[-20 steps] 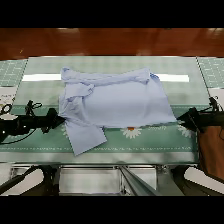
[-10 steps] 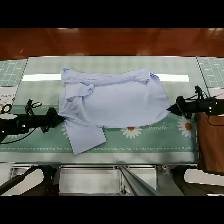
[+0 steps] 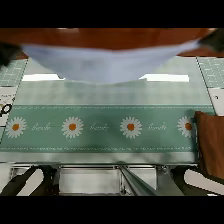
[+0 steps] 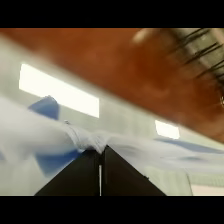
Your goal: Fold the shirts.
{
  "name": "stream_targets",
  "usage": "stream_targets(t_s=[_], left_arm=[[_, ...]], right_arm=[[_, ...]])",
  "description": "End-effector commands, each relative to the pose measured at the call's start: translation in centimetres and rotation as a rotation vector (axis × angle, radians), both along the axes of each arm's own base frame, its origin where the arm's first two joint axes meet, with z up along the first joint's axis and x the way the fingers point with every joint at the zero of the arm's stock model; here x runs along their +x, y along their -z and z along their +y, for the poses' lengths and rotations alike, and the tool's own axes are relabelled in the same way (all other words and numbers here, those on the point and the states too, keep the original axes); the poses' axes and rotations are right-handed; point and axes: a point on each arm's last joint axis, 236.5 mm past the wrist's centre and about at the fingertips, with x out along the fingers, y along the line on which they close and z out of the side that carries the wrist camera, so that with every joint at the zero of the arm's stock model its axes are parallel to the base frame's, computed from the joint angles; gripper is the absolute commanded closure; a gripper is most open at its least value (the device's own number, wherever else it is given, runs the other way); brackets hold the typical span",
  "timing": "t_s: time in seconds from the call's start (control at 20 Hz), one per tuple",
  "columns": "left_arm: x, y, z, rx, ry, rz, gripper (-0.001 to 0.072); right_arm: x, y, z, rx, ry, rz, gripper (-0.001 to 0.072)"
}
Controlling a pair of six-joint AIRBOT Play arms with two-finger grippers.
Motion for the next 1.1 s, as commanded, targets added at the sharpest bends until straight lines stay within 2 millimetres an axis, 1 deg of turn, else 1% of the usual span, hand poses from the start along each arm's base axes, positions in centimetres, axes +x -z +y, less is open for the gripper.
stream_targets(t_s=[0.0, 0.05, 0.1, 0.15, 0.25, 0.35, 0.45, 0.5, 0.6, 0.65, 0.7, 0.75, 0.85, 0.9, 1.05], left_arm=[[-5.1, -16.7, -1.3, 0.165, -0.036, -0.362, 0.0692], [-6.8, -19.6, -1.4, 0.221, -0.069, -0.422, 0.0691], [-8.5, -22.0, -1.3, 0.270, -0.107, -0.473, 0.0691], [-10.6, -24.2, -1.2, 0.328, -0.154, -0.527, 0.0691], [-15.0, -27.2, -1.2, 0.424, -0.245, -0.614, 0.0691], [-19.4, -28.5, -1.2, 0.513, -0.327, -0.669, 0.0691], [-23.1, -28.4, -0.9, 0.582, -0.404, -0.669, 0.0691], [-24.6, -27.8, -0.7, 0.623, -0.434, -0.648, 0.0691], [-26.7, -25.7, 0.0, 0.695, -0.474, -0.565, 0.0691], [-27.1, -24.9, 0.5, 0.689, -0.495, -0.527, 0.0691], [-27.0, -24.0, 1.0, 0.669, -0.508, -0.495, 0.0691], [-26.1, -22.9, 1.3, 0.664, -0.495, -0.460, 0.0691], [-22.6, -19.0, 0.9, 0.610, -0.394, -0.348, 0.0692], [-20.4, -16.4, 0.9, 0.574, -0.344, -0.278, 0.0691], [-13.8, -7.9, 1.6, 0.475, -0.221, -0.080, 0.0692]], right_arm=[[-6.2, -16.4, 1.4, -0.150, 0.048, -0.387, 0.0691], [-8.5, -19.2, 1.9, -0.174, 0.066, -0.469, 0.0691], [-10.6, -21.0, 2.0, -0.211, 0.097, -0.524, 0.0691], [-12.9, -22.3, 1.9, -0.258, 0.132, -0.565, 0.0691], [-17.2, -24.4, 1.8, -0.323, 0.201, -0.631, 0.0691], [-21.0, -25.8, 2.1, -0.363, 0.246, -0.681, 0.0691], [-24.2, -25.9, 3.0, -0.392, 0.246, -0.699, 0.0690], [-25.5, -25.5, 3.3, -0.410, 0.247, -0.687, 0.0690], [-27.3, -24.4, 2.9, -0.427, 0.283, -0.654, 0.0691], [-27.5, -23.6, 2.5, -0.425, 0.305, -0.631, 0.0691], [-27.2, -22.2, 2.1, -0.421, 0.311, -0.585, 0.0691], [-26.4, -20.2, 1.9, -0.412, 0.294, -0.520, 0.0691], [-23.6, -15.9, 2.4, -0.363, 0.214, -0.395, 0.0691], [-22.1, -14.0, 2.5, -0.338, 0.182, -0.348, 0.0691], [-16.7, -7.6, 2.6, -0.243, 0.092, -0.200, 0.0691]])
